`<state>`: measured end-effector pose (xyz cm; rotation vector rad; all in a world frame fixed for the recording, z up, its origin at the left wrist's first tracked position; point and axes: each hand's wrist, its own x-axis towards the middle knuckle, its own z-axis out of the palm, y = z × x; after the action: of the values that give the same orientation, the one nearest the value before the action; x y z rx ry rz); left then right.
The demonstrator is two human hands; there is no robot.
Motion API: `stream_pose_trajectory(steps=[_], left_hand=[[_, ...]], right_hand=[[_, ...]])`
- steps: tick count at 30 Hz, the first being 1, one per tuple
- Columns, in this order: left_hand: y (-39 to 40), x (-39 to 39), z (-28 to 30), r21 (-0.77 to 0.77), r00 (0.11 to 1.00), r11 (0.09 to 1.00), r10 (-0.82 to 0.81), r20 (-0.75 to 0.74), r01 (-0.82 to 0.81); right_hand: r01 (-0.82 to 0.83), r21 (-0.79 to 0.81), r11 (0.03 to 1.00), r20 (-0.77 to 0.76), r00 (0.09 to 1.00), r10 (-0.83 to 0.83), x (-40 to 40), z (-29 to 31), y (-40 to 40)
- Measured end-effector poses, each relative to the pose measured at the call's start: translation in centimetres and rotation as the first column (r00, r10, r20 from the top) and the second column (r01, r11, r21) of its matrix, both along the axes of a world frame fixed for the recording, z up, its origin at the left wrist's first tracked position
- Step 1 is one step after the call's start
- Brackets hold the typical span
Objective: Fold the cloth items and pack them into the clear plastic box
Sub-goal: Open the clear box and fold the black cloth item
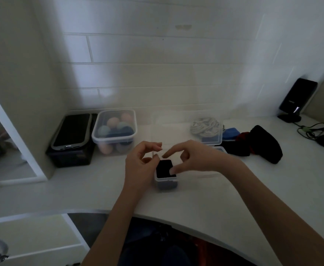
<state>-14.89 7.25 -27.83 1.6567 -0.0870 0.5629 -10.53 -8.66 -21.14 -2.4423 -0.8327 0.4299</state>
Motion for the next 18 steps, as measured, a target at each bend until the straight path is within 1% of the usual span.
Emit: stream_pose_trajectory(steps=[3, 4, 5, 6, 7, 8, 9, 10, 11, 12, 14, 15, 16, 18], left_hand=[[0.1, 0.1, -0.2, -0.011, 1.000, 1.000, 0.002, 0.014, -0.002], [0.1, 0.1, -0.3, -0.018, 1.000, 1.000, 0.008, 0.017, -0.007], [0.2, 0.2, -0.4, -0.026, 1.000, 1.000, 0.013, 0.018, -0.013], [0.2, 0.2, -0.5, -0.032, 1.000, 0.999, 0.021, 0.019, -0.021], [0.2, 0.2, -0.5, -0.036, 0.999, 0.999, 0.030, 0.022, -0.029], [0.2, 0.2, -0.5, -0.038, 0.999, 0.998, 0.041, 0.027, -0.040], [0.2, 0.2, -0.5, -0.038, 0.998, 0.998, 0.052, 0.032, -0.051], [0.3, 0.2, -0.5, -0.038, 0.997, 0.997, 0.064, 0.038, -0.062], [0.3, 0.2, -0.5, -0.040, 0.996, 0.997, 0.072, 0.043, -0.070], [0.3, 0.2, -0.6, -0.043, 0.996, 0.996, 0.077, 0.043, -0.075], [0.4, 0.3, -0.7, -0.049, 0.997, 0.997, 0.068, 0.039, -0.067], [0.4, 0.3, -0.6, -0.053, 0.997, 0.997, 0.063, 0.037, -0.061], [0.4, 0.3, -0.6, -0.052, 0.997, 0.997, 0.064, 0.036, -0.062], [0.4, 0.3, -0.6, -0.037, 0.997, 0.997, 0.072, 0.032, -0.071]], right_hand=[[0.050, 0.202, 0.978, 0.038, 0.998, -0.059, 0.2, 0.5, -1.2], [0.093, 0.307, 0.947, 0.081, 0.989, -0.123, 0.6, 0.6, -1.9], [0.152, 0.426, 0.892, 0.143, 0.962, -0.232, 1.2, 0.9, -2.7], [0.221, 0.540, 0.812, 0.200, 0.904, -0.379, 1.9, 1.2, -3.7], [0.282, 0.625, 0.728, 0.244, 0.815, -0.525, 2.7, 1.4, -5.0], [0.342, 0.659, 0.670, 0.281, 0.714, -0.641, 3.5, 1.2, -6.4], [0.414, 0.641, 0.646, 0.310, 0.630, -0.712, 4.3, 0.7, -7.8], [0.493, 0.579, 0.650, 0.328, 0.588, -0.739, 5.0, -0.2, -9.0], [0.553, 0.487, 0.676, 0.333, 0.598, -0.729, 5.6, -1.4, -10.1], [0.577, 0.390, 0.718, 0.325, 0.643, -0.694, 6.1, -2.9, -10.8], [0.537, 0.209, 0.817, 0.322, 0.751, -0.576, 6.2, -5.3, -11.2], [0.500, 0.145, 0.854, 0.347, 0.782, -0.517, 6.0, -6.2, -11.0], [0.479, 0.120, 0.869, 0.382, 0.786, -0.486, 6.0, -6.5, -10.8], [0.506, 0.116, 0.855, 0.455, 0.738, -0.499, 6.2, -6.6, -10.3]])
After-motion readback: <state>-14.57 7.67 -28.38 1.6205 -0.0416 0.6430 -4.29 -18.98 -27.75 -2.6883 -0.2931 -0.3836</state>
